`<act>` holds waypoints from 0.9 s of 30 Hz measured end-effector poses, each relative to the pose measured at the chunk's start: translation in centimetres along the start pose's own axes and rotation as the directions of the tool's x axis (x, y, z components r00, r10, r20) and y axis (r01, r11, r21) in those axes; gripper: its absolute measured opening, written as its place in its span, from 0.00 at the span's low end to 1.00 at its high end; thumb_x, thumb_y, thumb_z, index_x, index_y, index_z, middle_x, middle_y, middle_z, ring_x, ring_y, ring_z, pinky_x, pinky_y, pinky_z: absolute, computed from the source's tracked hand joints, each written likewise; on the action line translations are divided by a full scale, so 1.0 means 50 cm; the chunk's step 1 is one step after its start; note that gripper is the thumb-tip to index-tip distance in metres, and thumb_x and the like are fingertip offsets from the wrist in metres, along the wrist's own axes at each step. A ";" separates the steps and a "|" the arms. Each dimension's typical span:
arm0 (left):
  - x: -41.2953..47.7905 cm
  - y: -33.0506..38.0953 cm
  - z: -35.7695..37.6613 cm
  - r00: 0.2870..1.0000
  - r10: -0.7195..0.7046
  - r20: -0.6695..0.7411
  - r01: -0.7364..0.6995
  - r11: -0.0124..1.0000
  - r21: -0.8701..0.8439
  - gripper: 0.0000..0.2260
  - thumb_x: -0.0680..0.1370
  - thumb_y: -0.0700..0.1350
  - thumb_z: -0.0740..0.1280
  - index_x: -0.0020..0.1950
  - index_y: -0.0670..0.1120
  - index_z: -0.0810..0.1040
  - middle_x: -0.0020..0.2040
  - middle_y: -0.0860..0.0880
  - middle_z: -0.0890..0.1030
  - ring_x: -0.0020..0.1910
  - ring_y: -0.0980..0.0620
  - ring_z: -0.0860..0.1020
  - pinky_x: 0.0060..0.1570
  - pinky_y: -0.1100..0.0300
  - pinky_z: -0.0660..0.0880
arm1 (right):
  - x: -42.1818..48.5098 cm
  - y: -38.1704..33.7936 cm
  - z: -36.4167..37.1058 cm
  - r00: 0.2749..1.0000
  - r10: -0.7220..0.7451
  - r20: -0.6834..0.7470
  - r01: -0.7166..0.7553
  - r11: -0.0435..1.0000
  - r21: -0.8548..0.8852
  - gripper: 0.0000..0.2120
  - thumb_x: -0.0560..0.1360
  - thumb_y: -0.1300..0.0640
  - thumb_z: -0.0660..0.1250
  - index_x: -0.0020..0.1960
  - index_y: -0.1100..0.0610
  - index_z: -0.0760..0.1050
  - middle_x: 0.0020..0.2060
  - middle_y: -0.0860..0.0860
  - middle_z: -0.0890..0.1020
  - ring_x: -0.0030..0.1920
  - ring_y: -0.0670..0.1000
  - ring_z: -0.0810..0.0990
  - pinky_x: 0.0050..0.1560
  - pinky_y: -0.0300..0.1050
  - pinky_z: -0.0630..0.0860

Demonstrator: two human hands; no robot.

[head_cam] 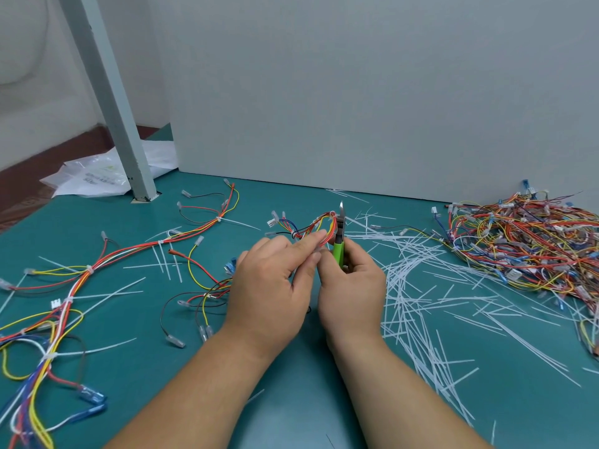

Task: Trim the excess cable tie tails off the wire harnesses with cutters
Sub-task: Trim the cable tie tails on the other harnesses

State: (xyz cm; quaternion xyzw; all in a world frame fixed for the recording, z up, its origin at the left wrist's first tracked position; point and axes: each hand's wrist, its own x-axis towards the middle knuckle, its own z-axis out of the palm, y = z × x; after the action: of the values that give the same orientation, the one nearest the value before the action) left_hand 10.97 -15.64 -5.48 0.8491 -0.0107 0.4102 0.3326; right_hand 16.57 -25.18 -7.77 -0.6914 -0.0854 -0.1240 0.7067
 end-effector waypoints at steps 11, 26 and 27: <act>0.001 0.002 -0.002 1.000 0.002 -0.001 -0.002 1.000 -0.001 0.14 0.81 0.48 0.65 0.65 0.53 0.82 0.34 0.53 0.68 0.37 0.48 0.71 0.38 0.43 0.73 | -0.002 -0.005 -0.001 1.000 -0.016 -0.016 0.015 1.000 -0.011 0.12 0.71 0.53 0.69 0.42 0.63 0.75 0.30 0.50 0.66 0.33 0.50 0.61 0.34 0.48 0.60; 0.003 0.004 -0.005 1.000 0.002 -0.002 -0.002 1.000 0.006 0.13 0.81 0.48 0.65 0.65 0.53 0.83 0.34 0.53 0.69 0.37 0.48 0.71 0.38 0.44 0.73 | 0.001 0.000 0.001 0.999 -0.022 -0.034 0.021 1.000 -0.015 0.11 0.72 0.52 0.70 0.43 0.61 0.76 0.29 0.47 0.66 0.32 0.49 0.62 0.33 0.46 0.61; 0.003 0.003 -0.004 1.000 0.002 -0.002 -0.002 1.000 0.007 0.13 0.81 0.48 0.65 0.65 0.53 0.83 0.34 0.53 0.69 0.37 0.48 0.71 0.38 0.44 0.73 | 0.001 0.000 0.001 0.999 -0.027 -0.033 0.026 0.999 -0.023 0.12 0.72 0.52 0.70 0.43 0.62 0.76 0.29 0.48 0.66 0.32 0.49 0.62 0.33 0.47 0.61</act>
State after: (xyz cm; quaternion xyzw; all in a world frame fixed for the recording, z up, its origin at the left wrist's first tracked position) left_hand 10.86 -15.61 -5.18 0.8498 -0.0096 0.4115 0.3292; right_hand 16.63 -25.14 -7.75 -0.6960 -0.0815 -0.1457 0.6984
